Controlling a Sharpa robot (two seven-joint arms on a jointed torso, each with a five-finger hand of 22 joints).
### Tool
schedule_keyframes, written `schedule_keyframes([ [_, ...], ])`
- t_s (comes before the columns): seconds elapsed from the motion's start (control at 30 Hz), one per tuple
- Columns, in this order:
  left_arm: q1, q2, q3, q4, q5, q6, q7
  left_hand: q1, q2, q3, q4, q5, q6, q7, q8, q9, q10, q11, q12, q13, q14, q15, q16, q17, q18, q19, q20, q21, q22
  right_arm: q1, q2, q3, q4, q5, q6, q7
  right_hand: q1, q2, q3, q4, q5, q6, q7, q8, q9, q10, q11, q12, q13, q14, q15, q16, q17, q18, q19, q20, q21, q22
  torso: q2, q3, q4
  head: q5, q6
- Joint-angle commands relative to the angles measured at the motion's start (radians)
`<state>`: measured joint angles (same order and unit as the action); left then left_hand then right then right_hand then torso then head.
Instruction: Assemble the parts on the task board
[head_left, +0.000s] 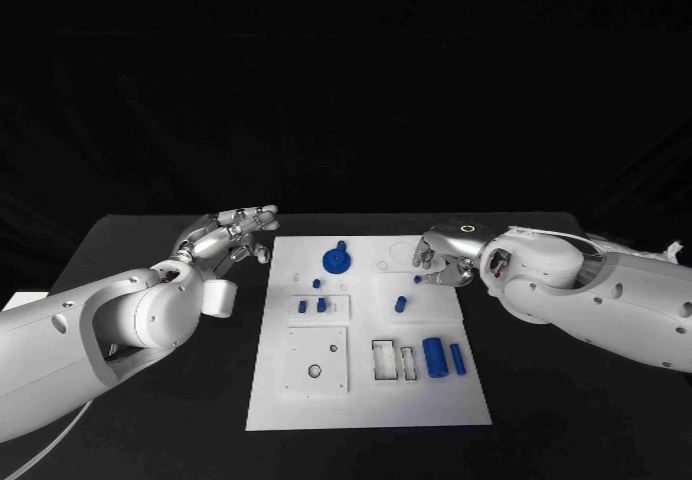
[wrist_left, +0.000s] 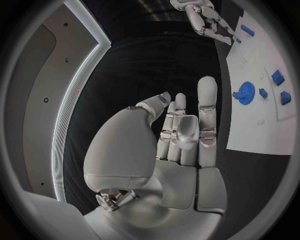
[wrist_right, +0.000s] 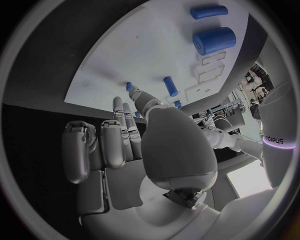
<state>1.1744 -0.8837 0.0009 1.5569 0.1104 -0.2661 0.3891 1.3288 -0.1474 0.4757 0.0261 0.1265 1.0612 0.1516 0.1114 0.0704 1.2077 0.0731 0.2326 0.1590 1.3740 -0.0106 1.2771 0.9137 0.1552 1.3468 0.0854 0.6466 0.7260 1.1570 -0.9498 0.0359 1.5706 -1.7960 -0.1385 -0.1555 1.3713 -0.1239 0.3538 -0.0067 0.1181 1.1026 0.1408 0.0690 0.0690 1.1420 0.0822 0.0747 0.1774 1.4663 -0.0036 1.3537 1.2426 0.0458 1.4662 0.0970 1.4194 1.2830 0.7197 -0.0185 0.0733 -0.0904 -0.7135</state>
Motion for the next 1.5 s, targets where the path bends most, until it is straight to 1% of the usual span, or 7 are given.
schedule_keyframes([
  [0.03,0.000,-0.002,0.000,0.006,0.039,0.014,0.031,-0.001,0.007,-0.009,-0.001,-0.003,0.000,0.003,0.004,-0.001,-0.010,0.000,0.005,0.001,-0.007,0.001,-0.003,-0.002,0.019,-0.005,0.001,-0.004,-0.001,-0.004,0.008,0.000,-0.004,-0.051,0.042,-0.014,0.000,-0.010,0.014,0.001,-0.005,0.008,-0.002,-0.005,-0.001,0.009,-0.003,-0.005,-0.010,0.048,0.004,-0.007,-0.002,0.013,0.008,0.007,-0.007,-0.002,0.000,-0.0001,0.0006,-0.003,-0.004],
  [0.13,0.000,-0.004,0.000,0.008,0.039,0.014,0.031,0.000,0.008,-0.011,-0.002,-0.002,-0.002,0.003,0.005,-0.002,-0.014,0.000,0.009,0.004,-0.009,0.001,-0.005,-0.005,0.019,-0.006,0.002,-0.006,-0.003,-0.008,0.015,0.000,-0.010,-0.051,0.051,-0.012,0.000,-0.010,0.023,0.001,-0.007,0.010,-0.002,-0.005,-0.001,0.011,-0.003,-0.005,-0.018,0.048,0.003,-0.007,-0.002,0.013,0.008,0.007,-0.007,-0.002,0.000,-0.0005,0.0003,-0.003,-0.005],
  [0.37,0.000,-0.006,0.000,0.012,0.039,0.013,0.030,0.003,0.009,-0.014,-0.005,-0.002,-0.004,0.004,0.004,-0.002,-0.020,0.001,0.017,0.007,-0.010,0.002,-0.005,-0.006,0.019,-0.007,0.002,-0.009,-0.004,-0.019,0.032,0.000,-0.025,-0.048,0.066,-0.008,-0.003,-0.010,0.053,0.003,-0.014,0.014,-0.003,-0.004,0.000,0.017,-0.004,-0.006,-0.041,0.049,0.003,-0.007,-0.005,0.013,0.009,0.006,-0.009,-0.003,0.000,0.0014,-0.0003,0.000,-0.008],
  [0.77,0.000,-0.007,0.000,0.014,0.039,0.011,0.023,0.013,0.014,-0.013,-0.012,0.002,-0.008,0.007,0.005,-0.002,-0.030,0.002,0.030,0.012,-0.010,0.002,-0.003,-0.007,0.019,-0.007,0.003,-0.010,-0.004,-0.031,0.052,0.000,-0.052,-0.047,0.079,-0.007,-0.010,-0.002,0.110,0.009,-0.044,0.026,-0.004,-0.003,0.001,0.032,-0.005,-0.005,-0.076,0.049,0.001,-0.006,-0.008,0.013,0.010,0.004,-0.010,-0.004,0.000,0.0010,-0.0005,0.001,-0.013],
  [0.9,0.000,-0.007,0.000,0.014,0.039,0.011,0.020,0.012,0.014,-0.014,-0.012,0.002,-0.009,0.007,0.005,-0.002,-0.031,0.003,0.031,0.013,-0.011,0.003,-0.004,-0.008,0.019,-0.007,0.003,-0.010,-0.004,-0.031,0.056,0.000,-0.057,-0.046,0.082,-0.006,-0.007,0.007,0.132,0.007,-0.056,0.043,-0.007,0.003,0.004,0.053,-0.008,0.002,-0.081,0.049,-0.003,-0.005,-0.009,0.013,0.011,0.003,-0.009,-0.002,0.000,0.0012,-0.0001,0.002,-0.015],
  [1.13,0.000,-0.007,0.000,0.014,0.039,0.010,0.007,0.031,0.024,-0.003,-0.025,0.007,-0.014,0.009,0.006,-0.003,-0.046,0.004,0.046,0.019,-0.011,0.003,-0.003,-0.010,0.020,-0.007,0.003,-0.012,-0.005,-0.035,0.066,0.000,-0.061,-0.051,0.076,-0.010,0.006,0.038,0.172,-0.004,-0.069,0.081,-0.016,0.015,0.012,0.101,-0.022,0.011,-0.083,0.050,-0.016,0.004,0.002,0.009,0.020,-0.010,0.002,0.017,0.000,0.0014,-0.0007,0.004,-0.016],
  [1.5,0.000,-0.008,0.000,0.013,0.039,0.003,-0.001,0.038,0.024,0.002,-0.033,0.007,-0.019,0.011,0.006,-0.003,-0.056,0.005,0.057,0.023,-0.012,0.004,-0.002,-0.012,0.020,-0.008,0.003,-0.013,-0.005,-0.039,0.073,0.000,-0.059,-0.070,0.056,-0.031,0.013,0.042,0.185,-0.017,-0.069,0.092,-0.019,0.017,0.014,0.113,-0.026,0.008,-0.085,0.051,-0.021,0.011,0.010,0.008,0.022,-0.015,0.006,0.023,-0.001,0.0005,-0.0004,0.003,-0.018],
])
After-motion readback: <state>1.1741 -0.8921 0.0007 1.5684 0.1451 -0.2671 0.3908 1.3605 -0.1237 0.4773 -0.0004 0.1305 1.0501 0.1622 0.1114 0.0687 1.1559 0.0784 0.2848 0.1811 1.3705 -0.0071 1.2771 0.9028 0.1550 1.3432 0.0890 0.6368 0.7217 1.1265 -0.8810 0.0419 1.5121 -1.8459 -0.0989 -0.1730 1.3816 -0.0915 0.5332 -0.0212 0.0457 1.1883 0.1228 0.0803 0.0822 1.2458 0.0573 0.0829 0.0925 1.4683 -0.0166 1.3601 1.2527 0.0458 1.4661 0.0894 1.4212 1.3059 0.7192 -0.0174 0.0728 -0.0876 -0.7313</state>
